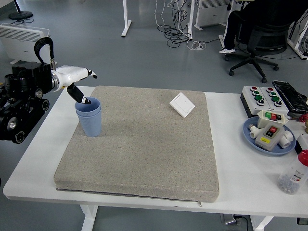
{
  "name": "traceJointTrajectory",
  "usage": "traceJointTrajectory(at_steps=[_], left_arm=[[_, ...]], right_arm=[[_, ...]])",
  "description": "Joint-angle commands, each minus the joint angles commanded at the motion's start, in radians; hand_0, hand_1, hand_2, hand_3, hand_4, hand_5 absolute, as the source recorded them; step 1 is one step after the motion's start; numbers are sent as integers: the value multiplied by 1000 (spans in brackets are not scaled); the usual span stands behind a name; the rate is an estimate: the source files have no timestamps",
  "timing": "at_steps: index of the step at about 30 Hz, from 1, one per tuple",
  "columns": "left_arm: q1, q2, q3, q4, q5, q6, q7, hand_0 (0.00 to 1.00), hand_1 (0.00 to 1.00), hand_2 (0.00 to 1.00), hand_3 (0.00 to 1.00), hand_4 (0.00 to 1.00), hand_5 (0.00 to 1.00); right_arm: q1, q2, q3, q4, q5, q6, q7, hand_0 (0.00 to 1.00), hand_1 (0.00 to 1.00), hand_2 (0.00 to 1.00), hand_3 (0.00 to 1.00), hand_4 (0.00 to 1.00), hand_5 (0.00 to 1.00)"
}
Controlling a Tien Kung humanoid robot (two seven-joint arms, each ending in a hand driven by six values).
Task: Push cup pick cup insert cup
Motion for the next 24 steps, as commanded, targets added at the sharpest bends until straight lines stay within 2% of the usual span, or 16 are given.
traceJointTrajectory(at_steps=[10,11,13,16,17,22,23,24], left_arm=[[6,2,-21,-7,-7,14,-1,858,883,998,998,969,385],[7,2,-25,-7,-8,14,0,848,873,998,997,957,455],[19,5,-42,-9,-47,46,7,848,873,998,997,957,455],[43,10,-84,-20,-156,123,21,848,873,998,997,957,455],[64,11,-117,-31,-201,157,30,777,813,919,885,755,707],[144,23,-227,-103,-401,241,85,777,813,919,885,755,707],[169,26,-250,-129,-447,269,93,812,842,935,871,652,998],[183,27,-262,-145,-486,286,96,812,842,935,871,652,998]], right_arm=[[1,0,1,0,-2,0,0,696,600,607,544,103,418],[1,-1,1,0,-2,0,-1,696,600,607,543,103,417],[1,-1,1,0,0,0,0,696,600,607,543,103,417],[1,0,2,0,-1,0,0,696,600,607,543,103,417],[0,0,3,0,0,0,1,696,600,606,544,102,417],[0,0,9,0,0,-1,1,696,600,606,544,102,417],[-1,1,11,0,-2,-1,1,696,599,605,543,102,416],[-1,1,13,0,-4,-1,1,696,599,605,543,102,416]])
